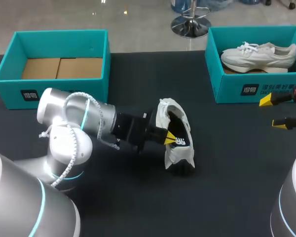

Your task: Take the shoe out of the shoebox, open the shoe tongue, remove and reinsert the insole, then place the shoe into the shoebox

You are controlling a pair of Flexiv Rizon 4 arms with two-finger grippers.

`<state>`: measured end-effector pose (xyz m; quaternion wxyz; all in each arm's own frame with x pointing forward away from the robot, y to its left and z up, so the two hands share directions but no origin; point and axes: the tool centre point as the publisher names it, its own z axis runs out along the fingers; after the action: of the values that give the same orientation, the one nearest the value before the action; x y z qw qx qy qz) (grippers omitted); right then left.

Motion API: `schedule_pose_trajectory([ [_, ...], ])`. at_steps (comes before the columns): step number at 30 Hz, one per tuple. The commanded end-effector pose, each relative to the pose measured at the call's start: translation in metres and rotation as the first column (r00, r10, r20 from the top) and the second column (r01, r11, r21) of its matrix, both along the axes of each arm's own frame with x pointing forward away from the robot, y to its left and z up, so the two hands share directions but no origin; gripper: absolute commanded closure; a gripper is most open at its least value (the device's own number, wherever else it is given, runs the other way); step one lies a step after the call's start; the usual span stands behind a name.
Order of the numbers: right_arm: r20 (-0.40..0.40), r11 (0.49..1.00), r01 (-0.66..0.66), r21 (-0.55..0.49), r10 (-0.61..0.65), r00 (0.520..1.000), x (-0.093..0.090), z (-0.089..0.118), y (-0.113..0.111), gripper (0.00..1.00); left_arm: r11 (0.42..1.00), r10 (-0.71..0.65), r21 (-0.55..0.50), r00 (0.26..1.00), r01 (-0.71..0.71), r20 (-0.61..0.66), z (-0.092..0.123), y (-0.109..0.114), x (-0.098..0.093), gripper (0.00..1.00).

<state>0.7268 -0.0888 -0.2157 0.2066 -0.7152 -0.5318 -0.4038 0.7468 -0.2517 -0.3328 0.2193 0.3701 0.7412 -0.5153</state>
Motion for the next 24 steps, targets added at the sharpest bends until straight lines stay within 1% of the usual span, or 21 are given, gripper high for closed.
schedule_pose_trajectory([
  [1,-0.002,1.000,0.002,-0.004,-0.002,1.000,-0.001,0.000,0.001,0.00,0.985,-0.130,0.118,0.992,0.129,0.002,0.019,0.013,0.005,1.00],
  [4,-0.002,1.000,0.002,-0.004,-0.002,1.000,-0.001,0.000,0.001,0.00,0.963,-0.210,0.183,0.977,0.199,0.045,0.026,0.020,0.007,1.00],
  [8,-0.002,1.000,0.002,-0.004,-0.002,1.000,-0.001,0.000,0.001,0.00,0.921,-0.305,0.282,0.947,0.267,0.100,0.036,0.028,0.015,1.00],
  [12,-0.002,1.000,0.002,-0.004,-0.002,1.000,-0.001,0.000,0.001,0.00,0.892,-0.360,0.328,0.927,0.310,0.103,0.045,0.032,0.021,1.00],
  [16,-0.002,1.000,0.002,-0.004,-0.002,1.000,-0.001,0.000,0.001,0.00,0.841,-0.448,0.388,0.888,0.377,0.107,0.050,0.031,0.021,1.00],
  [20,-0.002,1.000,0.002,-0.004,-0.002,1.000,-0.001,0.000,0.001,0.00,0.765,-0.545,0.464,0.833,0.446,0.098,0.052,0.031,0.020,1.00],
  [22,-0.002,1.000,0.002,-0.004,-0.002,1.000,-0.001,0.000,0.001,0.00,0.736,-0.576,0.502,0.809,0.454,0.113,0.053,0.031,0.017,1.00],
  [24,-0.002,1.000,0.002,-0.004,-0.002,1.000,-0.001,0.000,0.001,0.00,0.726,-0.581,0.514,0.807,0.456,0.106,0.055,0.032,0.015,1.00],
])
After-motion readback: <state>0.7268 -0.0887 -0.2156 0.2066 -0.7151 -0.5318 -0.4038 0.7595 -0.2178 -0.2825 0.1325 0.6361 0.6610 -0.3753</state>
